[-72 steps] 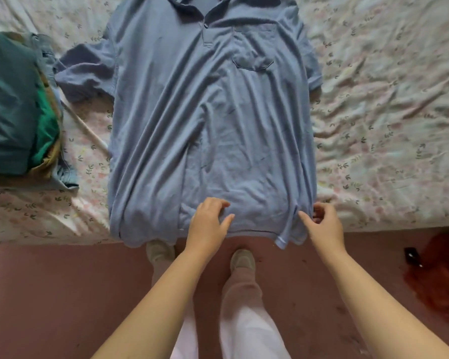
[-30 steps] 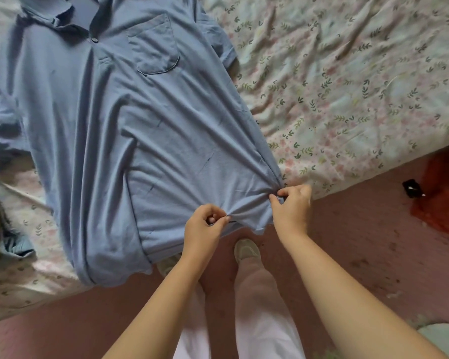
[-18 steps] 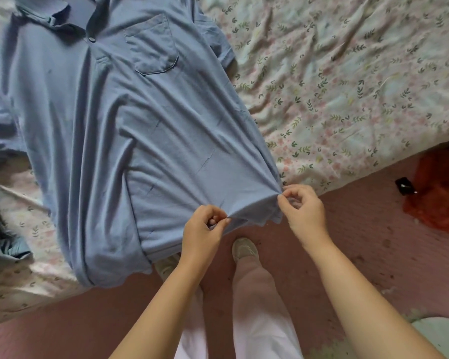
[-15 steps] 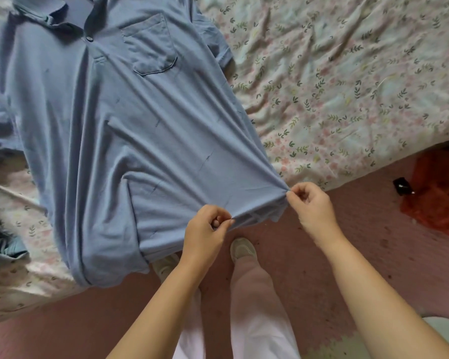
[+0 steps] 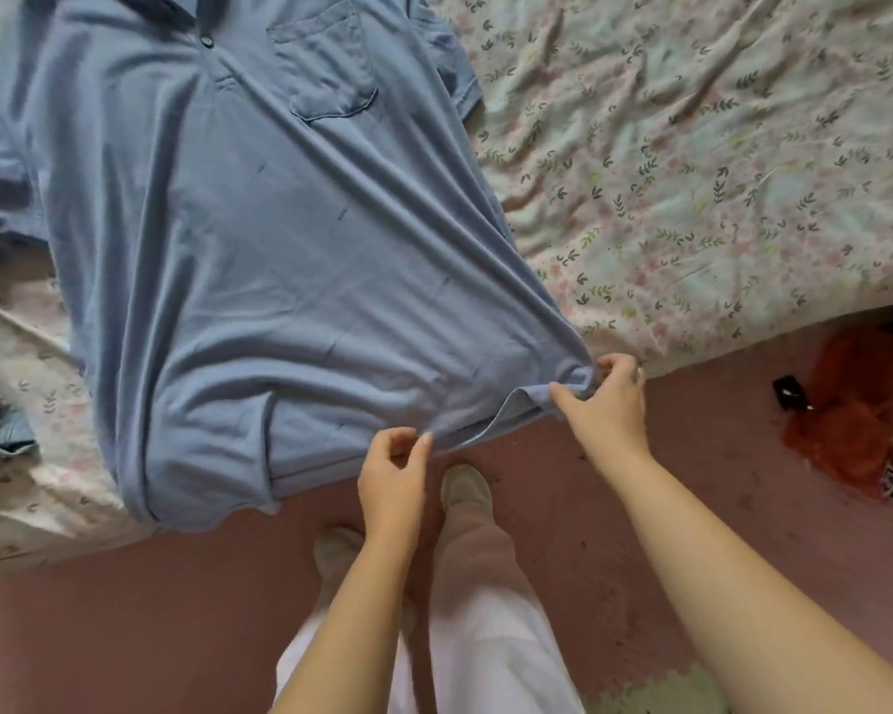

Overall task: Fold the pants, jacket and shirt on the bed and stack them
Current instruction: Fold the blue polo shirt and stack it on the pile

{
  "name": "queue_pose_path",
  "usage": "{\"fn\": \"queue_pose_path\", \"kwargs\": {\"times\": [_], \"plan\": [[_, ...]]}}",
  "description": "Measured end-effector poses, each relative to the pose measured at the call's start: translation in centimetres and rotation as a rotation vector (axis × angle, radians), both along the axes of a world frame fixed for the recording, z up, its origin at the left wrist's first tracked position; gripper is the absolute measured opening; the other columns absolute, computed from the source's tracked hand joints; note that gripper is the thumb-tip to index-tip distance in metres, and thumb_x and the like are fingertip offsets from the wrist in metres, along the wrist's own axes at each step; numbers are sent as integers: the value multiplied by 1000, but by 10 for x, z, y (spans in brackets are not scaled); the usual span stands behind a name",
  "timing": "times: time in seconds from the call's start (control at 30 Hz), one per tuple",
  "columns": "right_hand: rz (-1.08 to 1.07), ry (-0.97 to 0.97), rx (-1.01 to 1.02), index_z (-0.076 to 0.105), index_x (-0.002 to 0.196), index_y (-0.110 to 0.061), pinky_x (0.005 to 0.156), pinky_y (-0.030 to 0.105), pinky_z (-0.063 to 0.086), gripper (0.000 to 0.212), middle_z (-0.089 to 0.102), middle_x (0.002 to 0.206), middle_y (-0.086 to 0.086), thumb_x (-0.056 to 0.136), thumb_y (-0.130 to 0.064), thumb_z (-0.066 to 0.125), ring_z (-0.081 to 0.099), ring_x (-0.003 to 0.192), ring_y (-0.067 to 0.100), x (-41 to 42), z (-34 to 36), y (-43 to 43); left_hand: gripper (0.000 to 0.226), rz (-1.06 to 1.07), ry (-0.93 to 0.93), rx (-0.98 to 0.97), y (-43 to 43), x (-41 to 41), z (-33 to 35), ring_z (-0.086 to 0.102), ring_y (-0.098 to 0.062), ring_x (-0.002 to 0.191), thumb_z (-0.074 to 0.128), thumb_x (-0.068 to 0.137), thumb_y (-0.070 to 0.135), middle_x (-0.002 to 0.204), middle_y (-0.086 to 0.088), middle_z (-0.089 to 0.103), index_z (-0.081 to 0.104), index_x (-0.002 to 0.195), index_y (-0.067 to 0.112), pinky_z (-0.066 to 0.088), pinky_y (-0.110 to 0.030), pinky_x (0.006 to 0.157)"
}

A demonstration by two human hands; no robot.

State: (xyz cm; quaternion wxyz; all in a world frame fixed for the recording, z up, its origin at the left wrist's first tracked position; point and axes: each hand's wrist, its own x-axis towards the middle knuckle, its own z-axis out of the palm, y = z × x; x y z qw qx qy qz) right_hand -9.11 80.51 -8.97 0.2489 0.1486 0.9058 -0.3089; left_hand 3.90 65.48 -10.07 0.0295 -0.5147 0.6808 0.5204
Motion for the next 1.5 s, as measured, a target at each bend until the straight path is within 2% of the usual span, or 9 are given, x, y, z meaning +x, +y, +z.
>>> {"fn": "queue_pose_path", "kwargs": {"times": [0.1, 0.2, 0.33, 0.6, 0.83, 1.0, 1.17, 1.3, 1.5], "plan": [[-152, 148, 29, 47, 100, -4, 82, 33, 40, 35, 48, 106, 12, 78, -19, 70, 49, 95, 29, 27, -1, -9, 16, 310, -1, 80, -13, 21, -3, 53, -13, 87, 63, 86, 15, 84, 7, 55, 55, 99, 11, 41, -26, 78], [-400, -171, -297, 53, 88, -9, 66, 25, 45, 26, 56, 87, 5, 84, -32, 64, 55, 82, 20, 45, -1, -24, 22, 553, 48, 222, -24, 27, -4, 53, -11, 87, 59, 88, 16, 88, 4, 54, 47, 107, 10, 45, -27, 76], [-495, -355, -429, 58, 101, 5, 90, 48, 47, 42, 60, 114, 25, 84, -32, 65, 60, 91, 29, 56, -4, -48, 32, 725, 80, 330, -28, 32, -8, 54, -18, 105, 58, 90, 18, 111, -4, 52, 40, 115, 15, 44, -33, 84], [-903, -365, -707, 42, 131, -9, 94, 45, 42, 51, 46, 137, 8, 85, -10, 63, 47, 123, 26, 55, -32, -46, 48, 917, 187, 407, -38, 42, -16, 55, -22, 113, 57, 90, 9, 122, -9, 53, 35, 132, 11, 42, -33, 86], [-965, -351, -766, 56, 103, -9, 76, 30, 47, 18, 60, 107, 6, 86, -4, 60, 59, 90, 18, 63, -28, -39, 13, 906, 277, 443, -34, 55, -10, 56, -10, 78, 55, 90, 5, 83, 1, 58, 56, 81, 14, 46, -28, 75], [-1150, -356, -1046, 56, 78, -8, 41, 15, 47, 18, 66, 53, 2, 86, 6, 52, 64, 46, 12, 66, -13, -24, 17, 902, 393, 424, -22, 81, 3, 58, -8, 81, 53, 89, 0, 87, 2, 60, 55, 93, 17, 48, -23, 74], [-1049, -266, -1249, 60, 87, -10, 52, 23, 55, 61, 70, 66, 4, 30, 10, 67, 69, 59, 17, 62, -3, -20, 39, 1025, 581, 640, -29, 83, 5, 56, -7, 83, 45, 92, -1, 93, 3, 59, 49, 127, 18, 47, -21, 73], [-1042, -200, -1179, 51, 112, -15, 51, 19, 50, 44, 61, 94, 4, 80, 15, 46, 61, 81, 19, 53, -5, -13, 15, 1101, 633, 791, -44, 72, 3, 56, -10, 85, 45, 94, 10, 93, 2, 58, 54, 104, 17, 45, -22, 73], [-845, -33, -1119, 52, 99, -23, 56, 18, 49, 48, 63, 93, -1, 80, 20, 43, 61, 81, 14, 58, 6, -4, 10, 1205, 520, 724, -60, 69, -7, 58, -10, 74, 49, 94, 11, 74, 3, 68, 58, 93, 13, 47, -17, 72]]}}
